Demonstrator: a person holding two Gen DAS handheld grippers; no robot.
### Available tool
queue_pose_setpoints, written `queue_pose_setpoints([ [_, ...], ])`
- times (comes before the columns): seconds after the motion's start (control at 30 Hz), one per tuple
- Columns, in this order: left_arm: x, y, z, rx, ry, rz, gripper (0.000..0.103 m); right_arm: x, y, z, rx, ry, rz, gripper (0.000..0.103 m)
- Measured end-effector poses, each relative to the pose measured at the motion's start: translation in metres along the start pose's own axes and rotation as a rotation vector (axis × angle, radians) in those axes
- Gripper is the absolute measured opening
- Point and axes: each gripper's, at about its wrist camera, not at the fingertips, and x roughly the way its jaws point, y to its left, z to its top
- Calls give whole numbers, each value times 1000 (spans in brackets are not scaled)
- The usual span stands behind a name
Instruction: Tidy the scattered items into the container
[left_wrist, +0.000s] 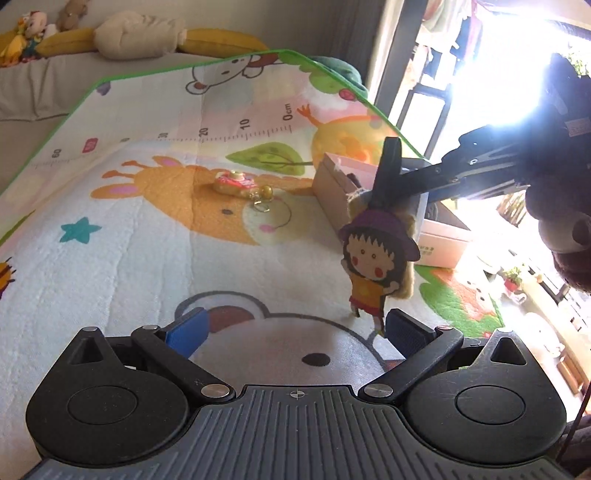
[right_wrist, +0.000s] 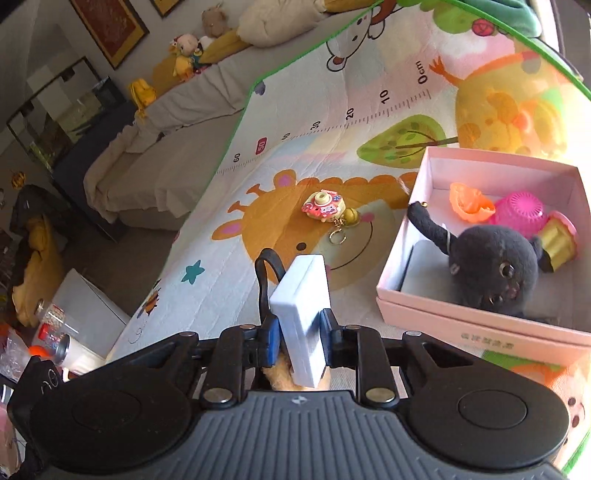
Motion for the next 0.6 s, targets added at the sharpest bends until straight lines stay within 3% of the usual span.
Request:
queue_pose_setpoints([
  [0.03, 0, -5, -1, 16, 4, -12, 103, -13, -9, -12, 16, -32, -26, 26],
  [0.1, 2, -16, -2, 51, 14, -36, 103, -30, -24, -35, 29, -75, -129, 48],
  [0.13, 4, -22, -2, 69, 21, -47, 103, -38, -33, -49, 40, -94, -177, 66],
  [0.17, 7, -28, -2, 85, 29, -54, 103, -44, -39, -59, 51, -106, -206, 72],
  [0.23, 15, -40, -2, 112, 44, -58, 103, -55, -56, -83, 75, -126, -279, 76],
  [0.33, 31, -60, 0, 155, 70, -49, 103, -65, -72, -111, 83, -180, -387, 93],
  [0.4, 42, -76, -1, 212, 90, -37, 103, -64, -78, -126, 56, -196, -442, 97],
  [0.6, 75, -125, -5, 468, 118, -5, 103, -58, -89, -154, 14, -239, -462, 103],
])
